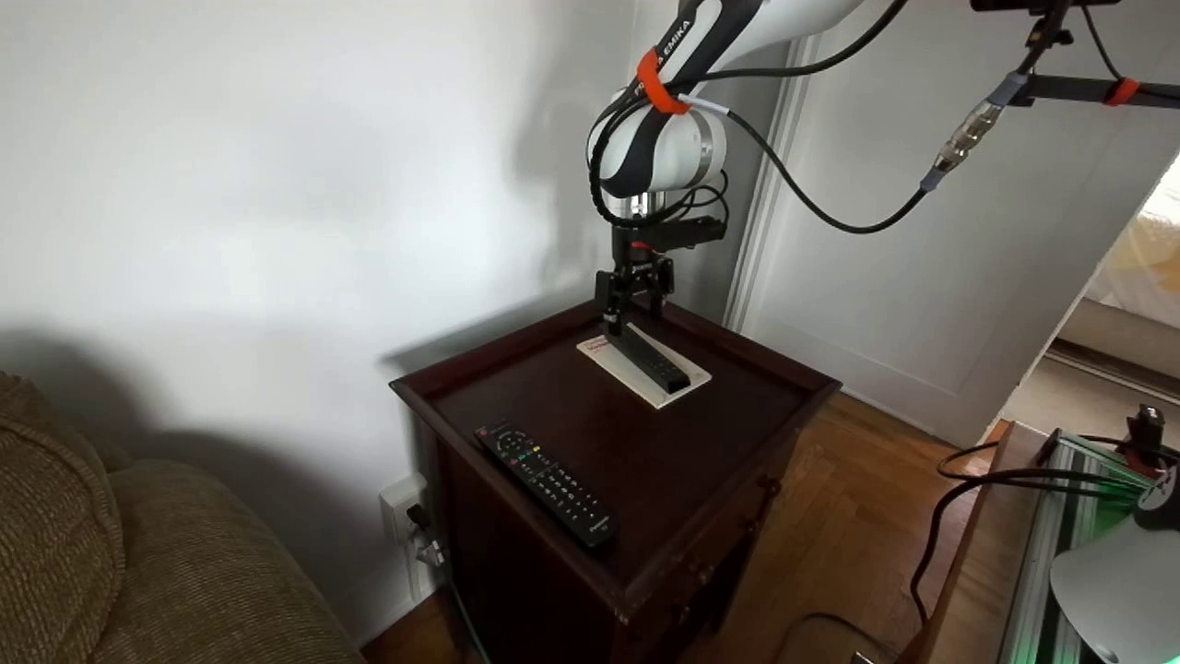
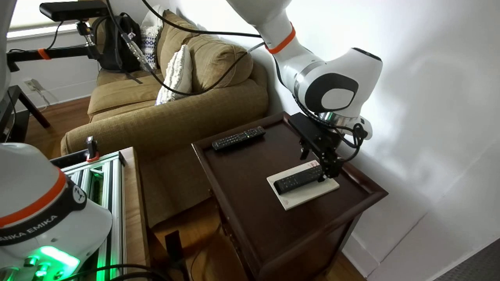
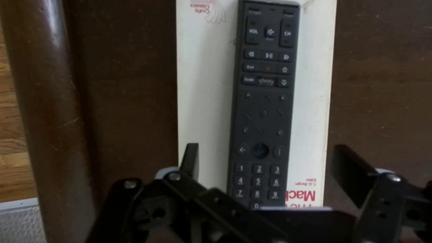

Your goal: Turn the white book over and then put the black remote on the right on top of the white book

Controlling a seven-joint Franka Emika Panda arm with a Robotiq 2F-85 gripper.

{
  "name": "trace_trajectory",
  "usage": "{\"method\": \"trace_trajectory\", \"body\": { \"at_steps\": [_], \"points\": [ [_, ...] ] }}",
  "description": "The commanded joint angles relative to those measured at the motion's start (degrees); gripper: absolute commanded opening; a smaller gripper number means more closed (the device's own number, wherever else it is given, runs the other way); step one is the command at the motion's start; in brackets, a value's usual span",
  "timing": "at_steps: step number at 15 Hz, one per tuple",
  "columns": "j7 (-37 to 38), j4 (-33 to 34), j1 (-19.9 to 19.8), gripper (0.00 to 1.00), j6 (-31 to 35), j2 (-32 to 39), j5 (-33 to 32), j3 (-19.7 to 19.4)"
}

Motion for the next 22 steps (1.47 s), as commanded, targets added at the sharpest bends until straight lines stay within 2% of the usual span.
{"method": "trace_trajectory", "body": {
  "at_steps": [1, 7, 10, 21, 22],
  "points": [
    [5.44, -7.11, 3.89, 1.00, 4.57, -5.89, -4.07, -2.82],
    [14.96, -16.34, 9.20, 1.00, 10.23, -14.90, -11.19, -7.19],
    [17.04, -20.13, 9.02, 1.00, 12.47, -19.41, -12.27, -7.86],
    [18.50, -29.05, 6.63, 1.00, 12.47, -31.96, -10.85, -6.67],
    [17.55, -25.27, 6.47, 1.00, 10.71, -28.79, -10.74, -6.26]
  ]
}}
